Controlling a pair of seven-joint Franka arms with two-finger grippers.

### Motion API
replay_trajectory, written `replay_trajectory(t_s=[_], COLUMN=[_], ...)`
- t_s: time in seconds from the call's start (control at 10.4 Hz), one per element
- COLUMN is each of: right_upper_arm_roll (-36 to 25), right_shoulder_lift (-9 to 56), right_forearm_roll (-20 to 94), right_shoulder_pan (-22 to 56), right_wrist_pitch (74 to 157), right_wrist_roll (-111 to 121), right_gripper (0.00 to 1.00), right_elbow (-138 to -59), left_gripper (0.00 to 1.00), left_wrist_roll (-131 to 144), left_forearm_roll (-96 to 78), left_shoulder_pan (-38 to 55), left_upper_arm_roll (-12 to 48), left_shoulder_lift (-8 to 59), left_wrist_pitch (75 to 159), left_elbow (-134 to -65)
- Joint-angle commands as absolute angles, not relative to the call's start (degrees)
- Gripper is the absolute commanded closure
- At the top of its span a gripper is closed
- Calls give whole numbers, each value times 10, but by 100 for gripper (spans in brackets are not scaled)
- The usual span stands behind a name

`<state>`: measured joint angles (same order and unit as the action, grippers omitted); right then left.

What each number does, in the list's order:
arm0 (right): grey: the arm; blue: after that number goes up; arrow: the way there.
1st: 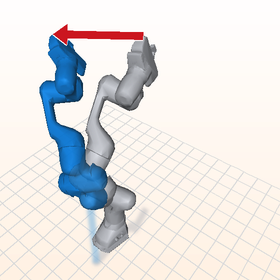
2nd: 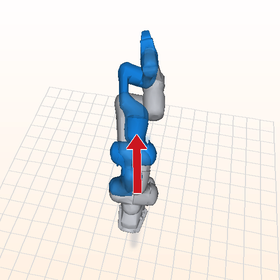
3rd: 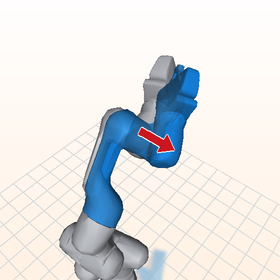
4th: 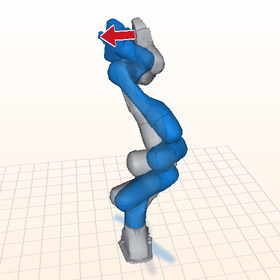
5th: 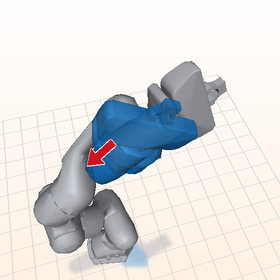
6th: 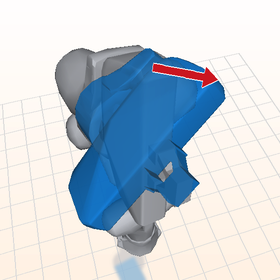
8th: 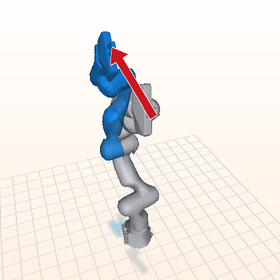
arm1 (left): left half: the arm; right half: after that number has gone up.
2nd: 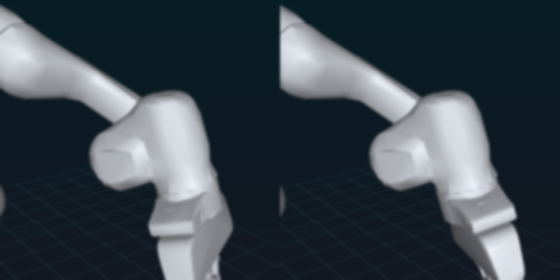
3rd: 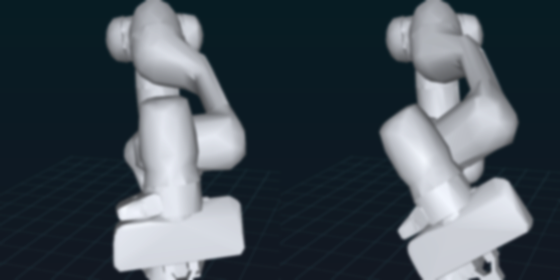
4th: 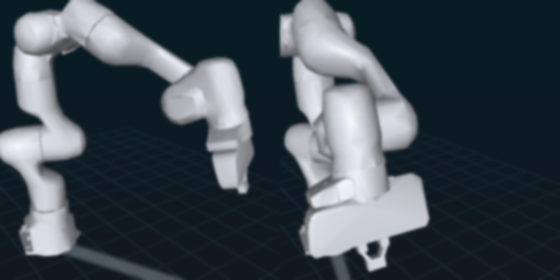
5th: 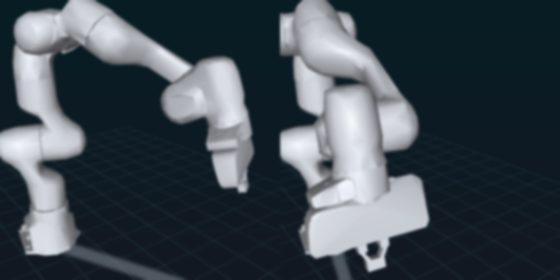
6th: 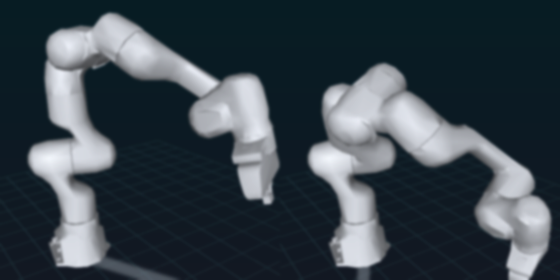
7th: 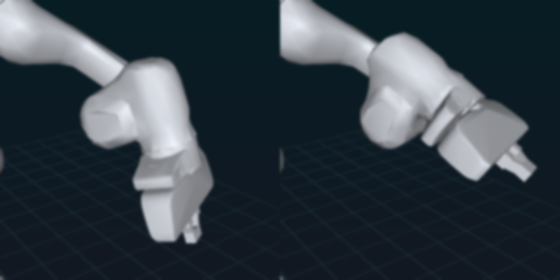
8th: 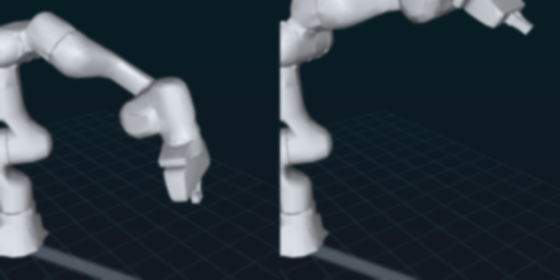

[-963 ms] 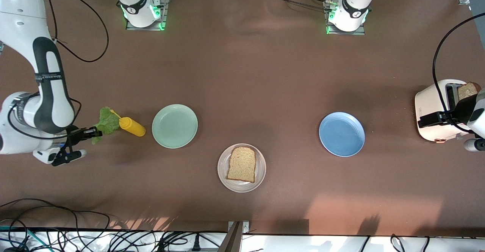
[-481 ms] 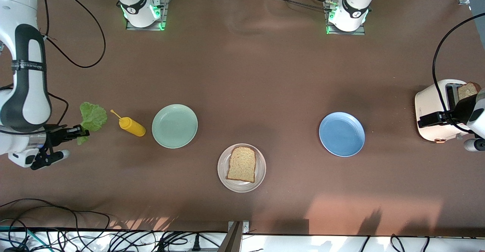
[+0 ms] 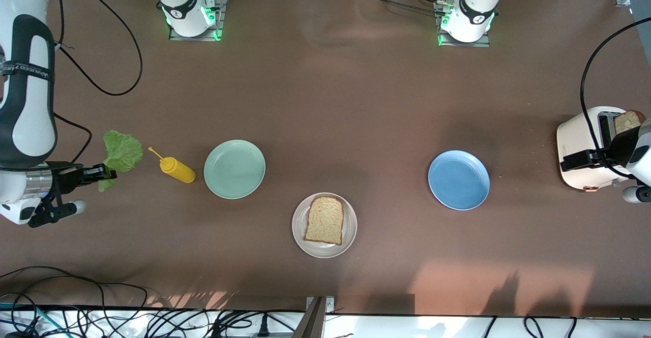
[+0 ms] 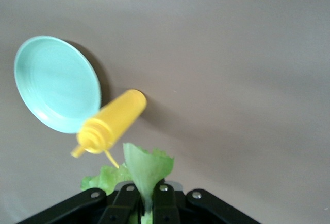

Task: Make sandwich on beige plate with both arms
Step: 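Carry the lettuce leaf with the right gripper over the bread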

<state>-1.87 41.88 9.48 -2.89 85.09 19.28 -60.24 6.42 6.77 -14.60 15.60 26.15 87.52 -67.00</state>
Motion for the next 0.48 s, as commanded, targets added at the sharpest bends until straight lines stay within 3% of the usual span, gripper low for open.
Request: replay_trajectory(t_s=[0.0, 0.19, 0.39], right_upper_arm_roll=[-18, -12, 33], right_shoulder_lift=[416, 416, 423], right_forearm_roll=[103, 104, 104], right_shoulder_pan=[13, 52, 59], right_wrist_pitch=[852, 873, 917], right_wrist_roll=[94, 7, -105], right_gripper=[100, 100, 100], right_elbow=[-586, -584, -585], left_gripper=[0, 0, 0], left_wrist_roll=[51, 20, 2], left_forearm_roll=[74, 74, 74], left_shoulder_pan=[-159, -170, -181], left_upper_arm_roll=[157, 157, 156], left_shoulder_lift=[255, 255, 254], left_wrist_pitch=[874, 874, 873], left_elbow=[-676, -676, -677])
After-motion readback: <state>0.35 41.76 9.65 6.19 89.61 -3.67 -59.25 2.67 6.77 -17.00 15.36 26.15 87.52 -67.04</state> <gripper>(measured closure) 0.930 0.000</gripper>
